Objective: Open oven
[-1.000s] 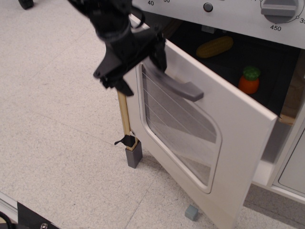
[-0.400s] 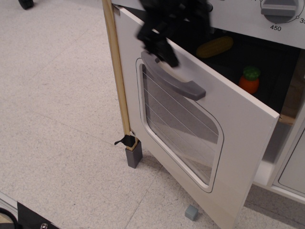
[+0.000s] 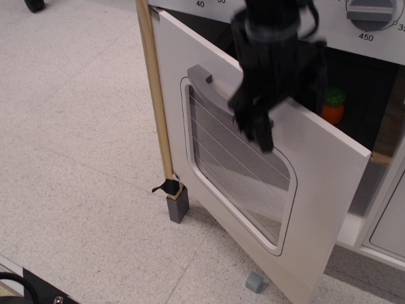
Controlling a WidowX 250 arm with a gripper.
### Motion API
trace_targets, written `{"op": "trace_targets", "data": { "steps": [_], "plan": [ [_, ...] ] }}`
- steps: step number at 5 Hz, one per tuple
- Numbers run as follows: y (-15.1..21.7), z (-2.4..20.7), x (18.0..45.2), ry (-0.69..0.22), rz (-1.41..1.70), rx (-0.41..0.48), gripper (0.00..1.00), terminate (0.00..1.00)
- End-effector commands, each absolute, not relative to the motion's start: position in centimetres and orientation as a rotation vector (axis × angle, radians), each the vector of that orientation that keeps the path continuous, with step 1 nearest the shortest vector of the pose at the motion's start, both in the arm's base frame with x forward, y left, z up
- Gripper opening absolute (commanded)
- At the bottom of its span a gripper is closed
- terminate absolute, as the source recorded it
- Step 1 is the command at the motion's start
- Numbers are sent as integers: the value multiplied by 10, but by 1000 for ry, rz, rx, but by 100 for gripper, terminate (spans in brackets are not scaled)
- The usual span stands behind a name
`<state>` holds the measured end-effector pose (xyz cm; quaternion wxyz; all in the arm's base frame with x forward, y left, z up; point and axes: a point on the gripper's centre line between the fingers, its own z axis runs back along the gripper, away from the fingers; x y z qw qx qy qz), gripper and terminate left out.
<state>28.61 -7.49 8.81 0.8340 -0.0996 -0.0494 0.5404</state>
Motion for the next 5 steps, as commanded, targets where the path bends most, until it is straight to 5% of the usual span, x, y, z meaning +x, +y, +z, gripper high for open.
{"op": "trace_targets", "data": {
  "steps": [1, 2, 5],
  "plan": [
    [-58, 82, 273, -115, 1091, -204, 100, 0],
    [-39, 90, 255, -70, 975, -156, 100, 0],
    [51, 90, 210, -121, 643, -13, 100, 0]
  ]
}}
